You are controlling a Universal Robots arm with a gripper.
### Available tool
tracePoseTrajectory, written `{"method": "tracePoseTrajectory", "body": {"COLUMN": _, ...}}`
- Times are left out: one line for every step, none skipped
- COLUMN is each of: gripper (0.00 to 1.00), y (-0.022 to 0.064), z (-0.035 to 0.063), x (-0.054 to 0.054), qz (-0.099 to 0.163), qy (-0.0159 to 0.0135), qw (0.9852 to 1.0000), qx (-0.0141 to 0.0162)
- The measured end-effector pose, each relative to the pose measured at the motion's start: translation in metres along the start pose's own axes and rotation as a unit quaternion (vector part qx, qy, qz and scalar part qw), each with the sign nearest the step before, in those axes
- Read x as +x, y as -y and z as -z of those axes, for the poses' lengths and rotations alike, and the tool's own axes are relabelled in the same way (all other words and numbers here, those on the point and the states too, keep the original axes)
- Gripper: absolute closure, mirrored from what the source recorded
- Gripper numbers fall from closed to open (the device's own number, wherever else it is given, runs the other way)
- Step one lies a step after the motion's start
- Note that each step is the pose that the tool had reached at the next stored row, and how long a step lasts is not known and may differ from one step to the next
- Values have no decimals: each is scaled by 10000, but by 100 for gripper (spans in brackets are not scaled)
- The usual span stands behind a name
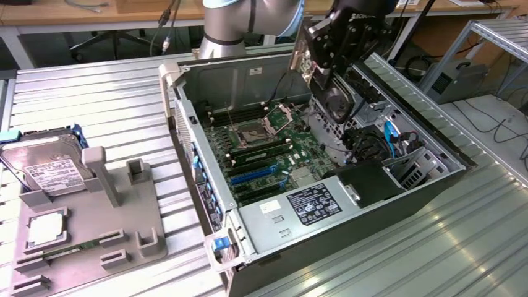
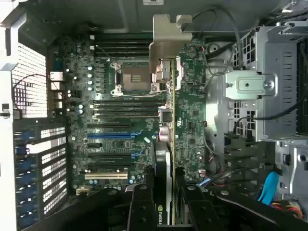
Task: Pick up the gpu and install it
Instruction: 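Pick up the gpu and move the gpu toward the slot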
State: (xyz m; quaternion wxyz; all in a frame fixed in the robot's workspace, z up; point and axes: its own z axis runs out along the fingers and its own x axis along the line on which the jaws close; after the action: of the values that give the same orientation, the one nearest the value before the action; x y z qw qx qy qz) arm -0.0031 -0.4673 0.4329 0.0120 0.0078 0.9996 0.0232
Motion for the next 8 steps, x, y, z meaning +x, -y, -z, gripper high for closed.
{"method": "tracePoseTrajectory", "body": {"gripper": 73, "y": -1, "z": -1, "x": -45, "qz": 2, "qy": 0, "qw": 10000, "qx": -1}}
{"method": "tracePoseTrajectory", "body": {"gripper": 73, "y": -2, "z": -2, "x": -97, "qz": 7, "qy": 0, "qw": 10000, "qx": -2}}
{"method": "tracePoseTrajectory", "body": {"gripper": 73, "y": -3, "z": -3, "x": -141, "qz": 10, "qy": -1, "qw": 10000, "qx": -3}}
{"method": "tracePoseTrajectory", "body": {"gripper": 73, "y": -4, "z": -4, "x": -182, "qz": 11, "qy": -1, "qw": 10000, "qx": -3}}
{"method": "tracePoseTrajectory", "body": {"gripper": 73, "y": -4, "z": -5, "x": -219, "qz": 14, "qy": -1, "qw": 10000, "qx": -3}}
{"method": "tracePoseTrajectory", "body": {"gripper": 73, "y": -4, "z": -6, "x": -261, "qz": 17, "qy": -1, "qw": 10000, "qx": -3}}
{"method": "tracePoseTrajectory", "body": {"gripper": 73, "y": -5, "z": -7, "x": -300, "qz": 19, "qy": -1, "qw": 10000, "qx": -4}}
{"method": "tracePoseTrajectory", "body": {"gripper": 73, "y": -5, "z": -8, "x": -344, "qz": 21, "qy": -1, "qw": 10000, "qx": -4}}
